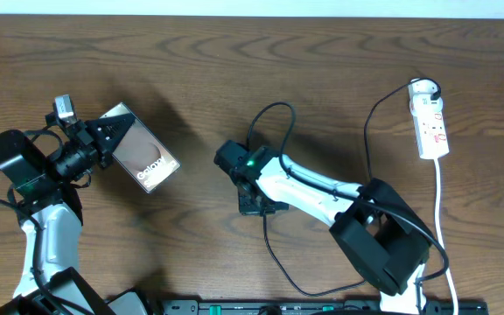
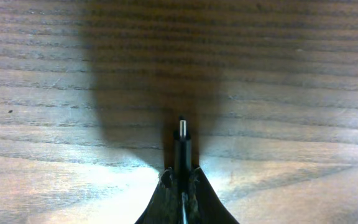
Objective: Plug charger to phone and switch on socket
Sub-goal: 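Lower the right gripper and close on the white USB-C plug, then lift the plug with the right gripper and swing it toward the phone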
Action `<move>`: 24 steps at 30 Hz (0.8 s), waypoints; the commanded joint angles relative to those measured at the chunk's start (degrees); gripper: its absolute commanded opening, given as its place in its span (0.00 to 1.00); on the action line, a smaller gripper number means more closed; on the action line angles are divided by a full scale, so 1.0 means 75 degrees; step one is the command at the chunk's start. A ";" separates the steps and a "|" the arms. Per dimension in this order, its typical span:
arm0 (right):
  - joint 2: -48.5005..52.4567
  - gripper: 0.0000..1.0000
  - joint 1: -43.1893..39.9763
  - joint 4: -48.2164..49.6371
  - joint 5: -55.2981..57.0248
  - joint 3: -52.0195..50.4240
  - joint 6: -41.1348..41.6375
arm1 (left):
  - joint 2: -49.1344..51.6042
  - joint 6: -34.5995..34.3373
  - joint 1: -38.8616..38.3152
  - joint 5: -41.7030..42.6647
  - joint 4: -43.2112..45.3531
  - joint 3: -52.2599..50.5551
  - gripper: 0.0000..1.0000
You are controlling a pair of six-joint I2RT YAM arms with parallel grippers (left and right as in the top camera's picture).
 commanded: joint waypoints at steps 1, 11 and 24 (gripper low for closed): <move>0.0052 0.01 -0.0038 -0.0198 0.0178 0.0458 -0.0146 | -0.0085 0.0082 0.0026 0.0268 0.0052 -0.0003 0.07; -0.0358 0.01 -0.0286 -0.1661 0.0169 0.2565 -0.0589 | -0.0085 0.0172 0.0026 0.0268 0.0052 -0.0003 0.08; -0.0874 0.01 -0.0475 -0.2212 -0.1244 0.4590 -0.2897 | -0.0085 0.0251 0.0026 0.0268 0.0052 -0.0003 0.07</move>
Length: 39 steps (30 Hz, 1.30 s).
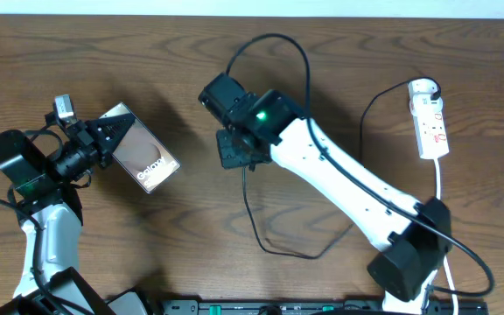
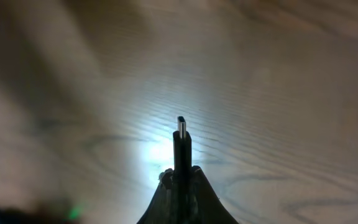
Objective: Plug charger to phone and switch on socket
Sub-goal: 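Lift the plug with the right gripper and swing it toward the phone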
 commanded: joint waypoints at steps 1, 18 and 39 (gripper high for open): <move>-0.0248 0.01 -0.0192 0.0169 -0.1582 0.0341 -0.1291 | -0.0085 0.0102 0.0026 0.0268 0.0052 -0.0003 0.08; -0.0242 0.01 -0.1804 0.0460 -0.7592 0.0117 -0.4809 | -0.0085 0.0102 0.0026 0.0271 0.0052 -0.0003 0.07; -0.0236 0.01 -0.2002 0.4511 -1.1433 -0.3960 -0.5278 | -0.0085 0.0102 0.0026 0.0268 0.0055 -0.0003 0.07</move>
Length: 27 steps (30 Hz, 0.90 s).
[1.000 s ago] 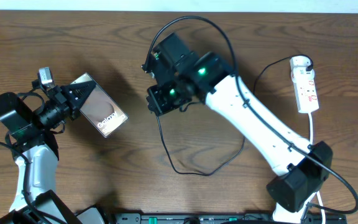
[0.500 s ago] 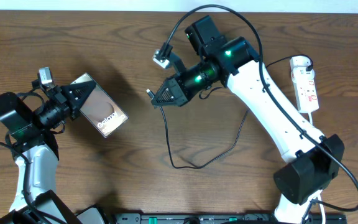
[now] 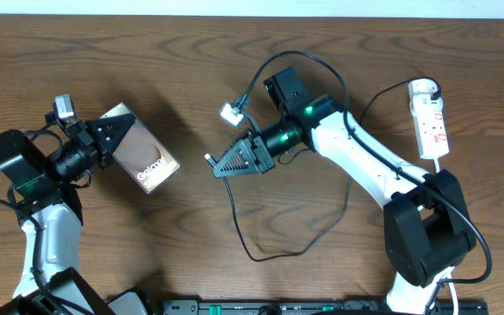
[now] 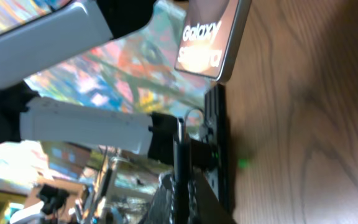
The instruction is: Plug charger to phone and switch on socket
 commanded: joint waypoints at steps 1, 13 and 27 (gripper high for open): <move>-0.0105 0.01 0.0020 0.0347 -0.0603 -0.0393 -0.0047 | -0.0085 0.0079 0.0026 0.0236 0.0058 -0.0003 0.07; -0.0020 0.01 0.0230 0.1457 -0.0583 -0.0729 0.0612 | -0.0085 0.0160 0.0026 0.0233 0.0749 -0.0003 0.08; 0.0772 0.01 0.0740 0.3672 -0.0682 -0.0729 0.2390 | -0.0085 0.0157 0.0026 0.0044 0.0883 -0.0003 0.07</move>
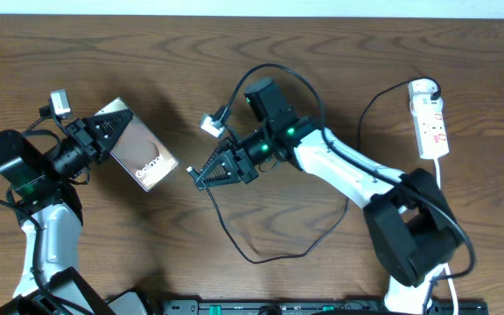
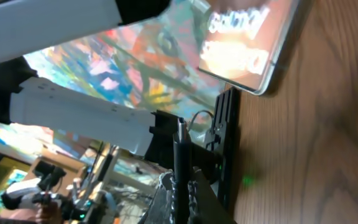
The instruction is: Plug charger to phone and switch on socket
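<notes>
The phone (image 1: 136, 149), its lit screen showing "Galaxy", is held tilted above the table at the left, with my left gripper (image 1: 103, 137) shut on its upper left end. My right gripper (image 1: 201, 180) is shut on the black charger plug (image 2: 180, 149), whose metal tip points left toward the phone's lower right end, a short gap away. In the right wrist view the phone (image 2: 250, 46) shows at the top, beyond the plug tip. The black cable (image 1: 261, 254) loops across the table. The white socket strip (image 1: 430, 118) lies at the far right.
A white cord (image 1: 443, 210) runs from the socket strip down the right side. A black rail (image 1: 322, 307) lies along the table's front edge. A small white tag (image 1: 209, 123) hangs off the right wrist, above the gripper.
My right gripper has moved left with the plug, closing in on the phone's lower right end. The left gripper has shifted the phone slightly up and left.
My right gripper was low at mid-table, shut on the plug. Then it held the plug higher, above the table's middle. Later it had turned sideways, the plug pointing left at the phone in my left gripper. Now the plug tip is close to the phone.
</notes>
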Action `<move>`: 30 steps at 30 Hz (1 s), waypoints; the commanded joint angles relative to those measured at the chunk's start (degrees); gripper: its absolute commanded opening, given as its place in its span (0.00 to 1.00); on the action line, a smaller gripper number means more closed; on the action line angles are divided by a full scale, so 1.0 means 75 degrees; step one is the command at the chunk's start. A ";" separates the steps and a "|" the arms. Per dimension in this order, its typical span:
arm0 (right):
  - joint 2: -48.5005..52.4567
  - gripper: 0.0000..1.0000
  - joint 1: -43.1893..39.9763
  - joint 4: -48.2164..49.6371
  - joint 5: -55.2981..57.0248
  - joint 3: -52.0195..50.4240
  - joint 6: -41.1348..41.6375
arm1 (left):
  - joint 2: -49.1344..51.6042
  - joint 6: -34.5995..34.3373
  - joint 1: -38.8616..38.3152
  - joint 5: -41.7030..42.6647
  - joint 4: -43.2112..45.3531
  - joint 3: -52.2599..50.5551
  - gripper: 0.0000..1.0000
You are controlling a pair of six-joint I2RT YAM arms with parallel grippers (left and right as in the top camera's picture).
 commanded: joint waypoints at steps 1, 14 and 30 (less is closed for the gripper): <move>0.0560 0.01 0.0050 0.0204 -0.0446 -0.0023 0.0533 | -0.0085 0.0012 0.0026 0.0035 0.0070 -0.0003 0.08; 0.0857 0.01 0.0289 0.0653 -0.0647 -0.0023 0.0443 | -0.0085 0.0017 0.0026 0.0035 0.0096 -0.0003 0.07; 0.0857 0.01 0.0527 0.1110 -0.0647 -0.0023 0.0443 | -0.0085 0.0073 0.0023 0.0032 0.0105 -0.0003 0.07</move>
